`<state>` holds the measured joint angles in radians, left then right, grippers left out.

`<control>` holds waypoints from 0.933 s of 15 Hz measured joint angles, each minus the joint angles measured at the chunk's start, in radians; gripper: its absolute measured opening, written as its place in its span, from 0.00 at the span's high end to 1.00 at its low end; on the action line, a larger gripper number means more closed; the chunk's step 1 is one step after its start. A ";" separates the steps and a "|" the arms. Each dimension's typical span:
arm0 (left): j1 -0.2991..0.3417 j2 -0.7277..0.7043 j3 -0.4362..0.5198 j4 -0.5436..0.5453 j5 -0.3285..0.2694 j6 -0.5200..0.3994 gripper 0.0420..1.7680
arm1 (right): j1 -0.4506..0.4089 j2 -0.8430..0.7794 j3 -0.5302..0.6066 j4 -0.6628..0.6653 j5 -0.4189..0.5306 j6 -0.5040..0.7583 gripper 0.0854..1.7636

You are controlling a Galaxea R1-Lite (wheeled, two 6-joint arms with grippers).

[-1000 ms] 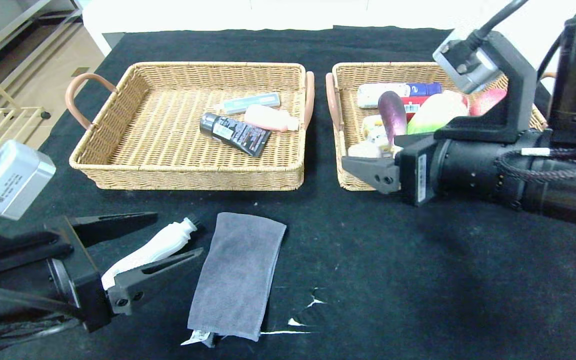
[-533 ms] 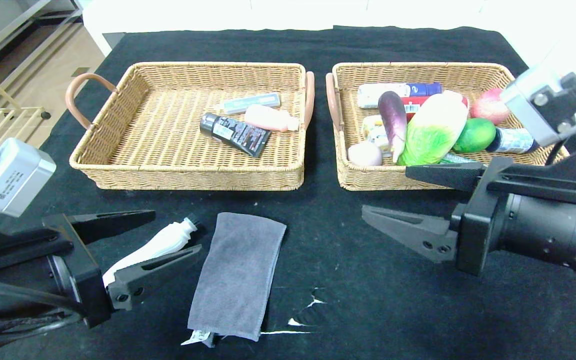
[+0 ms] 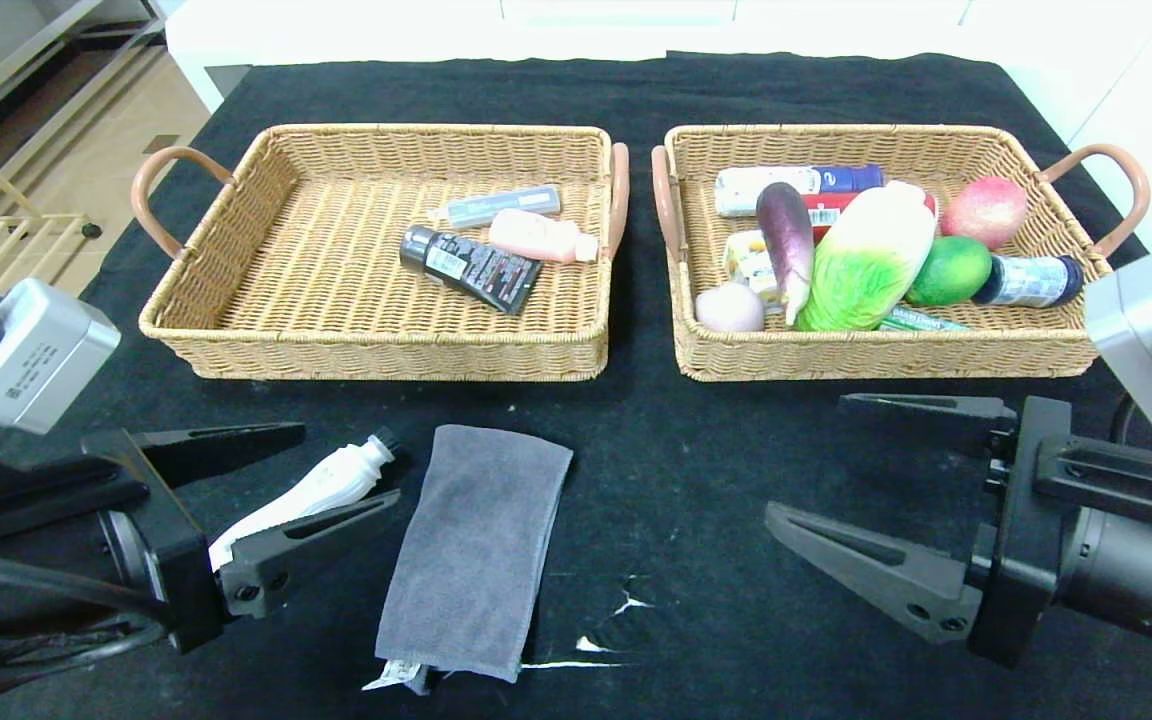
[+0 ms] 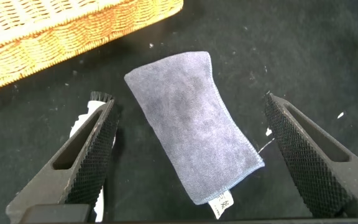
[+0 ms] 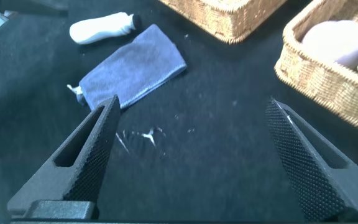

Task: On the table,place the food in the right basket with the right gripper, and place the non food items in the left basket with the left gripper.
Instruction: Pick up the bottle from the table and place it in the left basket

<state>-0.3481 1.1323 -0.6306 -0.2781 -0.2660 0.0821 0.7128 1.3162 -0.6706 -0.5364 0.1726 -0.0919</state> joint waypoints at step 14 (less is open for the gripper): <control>-0.021 0.000 -0.026 0.123 0.163 0.018 0.03 | -0.045 0.006 0.080 -0.104 0.017 0.010 0.04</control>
<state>-0.3689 1.1319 -0.6562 -0.1549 -0.1034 0.1004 0.6677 1.3223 -0.5902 -0.6402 0.1900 -0.0817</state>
